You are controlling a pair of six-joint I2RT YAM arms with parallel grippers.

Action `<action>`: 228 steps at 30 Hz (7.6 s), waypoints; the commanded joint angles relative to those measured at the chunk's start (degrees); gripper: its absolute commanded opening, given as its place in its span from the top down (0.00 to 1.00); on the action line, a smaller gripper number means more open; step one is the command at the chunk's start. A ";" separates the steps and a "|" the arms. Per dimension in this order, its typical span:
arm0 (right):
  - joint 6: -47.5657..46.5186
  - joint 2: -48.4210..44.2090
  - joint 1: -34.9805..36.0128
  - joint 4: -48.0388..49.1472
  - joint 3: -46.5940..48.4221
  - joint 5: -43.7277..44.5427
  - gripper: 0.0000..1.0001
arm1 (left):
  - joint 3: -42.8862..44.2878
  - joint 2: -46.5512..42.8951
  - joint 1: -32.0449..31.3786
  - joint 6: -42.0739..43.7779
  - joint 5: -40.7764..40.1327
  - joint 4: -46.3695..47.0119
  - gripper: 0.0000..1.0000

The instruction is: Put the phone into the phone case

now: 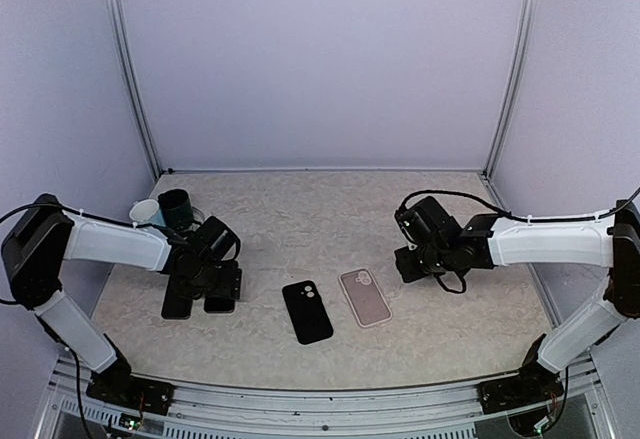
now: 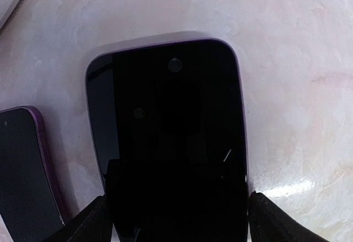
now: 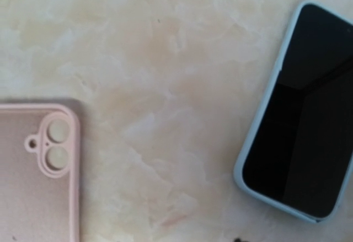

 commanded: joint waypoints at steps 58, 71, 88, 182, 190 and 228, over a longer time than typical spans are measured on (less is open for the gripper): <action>2.85 10.22 2.84 38.61 8.66 -45.07 1.00 | 1.61 -5.80 -36.35 15.77 -29.09 39.68 0.33; -4.75 -12.26 -13.50 10.25 -1.79 -30.44 1.00 | 19.15 9.22 -36.44 17.25 -15.01 26.43 0.01; -6.61 -21.41 -18.79 -1.56 -5.92 -24.79 1.00 | 46.29 35.71 -36.44 22.79 5.61 10.42 0.35; -6.78 -4.05 -8.72 6.09 -4.22 -61.65 1.00 | 6.57 5.26 -27.52 7.35 4.52 27.34 0.41; 8.27 -3.99 -3.49 23.35 -14.72 -62.80 1.00 | 8.93 7.87 -28.40 8.41 4.65 26.32 0.42; 16.91 -0.04 -1.28 31.83 -20.63 -61.67 1.00 | 10.67 10.74 -29.50 10.00 3.19 24.89 0.42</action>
